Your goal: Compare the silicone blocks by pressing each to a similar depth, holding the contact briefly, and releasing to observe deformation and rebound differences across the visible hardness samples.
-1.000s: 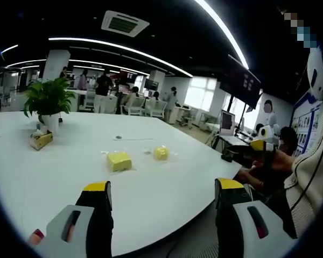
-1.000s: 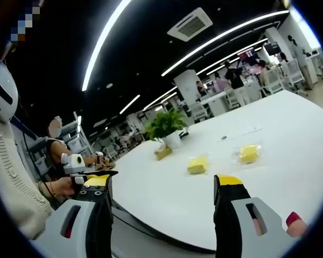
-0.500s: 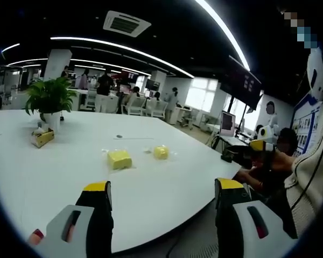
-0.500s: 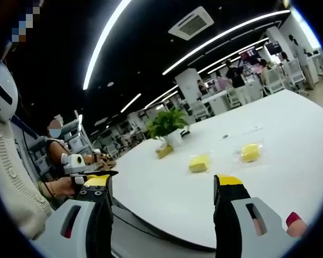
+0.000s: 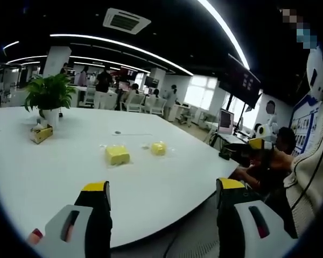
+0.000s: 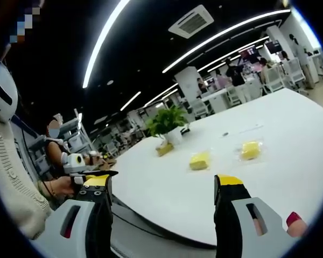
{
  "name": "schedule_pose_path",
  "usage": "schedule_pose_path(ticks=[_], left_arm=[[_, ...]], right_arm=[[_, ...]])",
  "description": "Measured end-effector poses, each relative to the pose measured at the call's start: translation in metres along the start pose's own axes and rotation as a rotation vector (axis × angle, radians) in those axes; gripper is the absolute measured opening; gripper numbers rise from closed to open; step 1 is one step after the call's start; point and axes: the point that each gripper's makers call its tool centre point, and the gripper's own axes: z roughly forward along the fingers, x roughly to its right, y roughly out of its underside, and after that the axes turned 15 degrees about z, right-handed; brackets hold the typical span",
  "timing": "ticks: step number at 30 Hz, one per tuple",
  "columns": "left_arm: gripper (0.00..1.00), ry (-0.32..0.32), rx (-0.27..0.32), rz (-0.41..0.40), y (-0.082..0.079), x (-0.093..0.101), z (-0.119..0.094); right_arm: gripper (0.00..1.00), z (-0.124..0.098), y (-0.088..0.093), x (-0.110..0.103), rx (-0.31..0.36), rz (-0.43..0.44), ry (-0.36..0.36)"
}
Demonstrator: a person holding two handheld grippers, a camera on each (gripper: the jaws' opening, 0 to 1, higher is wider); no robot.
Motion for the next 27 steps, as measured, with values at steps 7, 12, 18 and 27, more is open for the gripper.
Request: schedule_pose_path(ticks=[7,12,18,27], left_arm=[[0.86,0.032,-0.031,-0.040,0.004,0.002,0.003],[0.85,0.022,-0.035,-0.056,0.001,-0.008,0.006],[0.81,-0.025,0.022,-0.141,-0.019,-0.037,0.014],[0.79,-0.038,0.034,-0.184,-0.035,-0.091,0.049]], right_arm=[[0.73,0.005,0.001,-0.001,-0.017,-0.009,0.008],[0.72,0.009,0.001,0.000,-0.033,-0.020,0.016],[0.71,0.017,-0.002,0.006,-0.045,-0.019,0.026],[0.70,0.026,-0.013,0.017,-0.029,-0.011,0.055]])
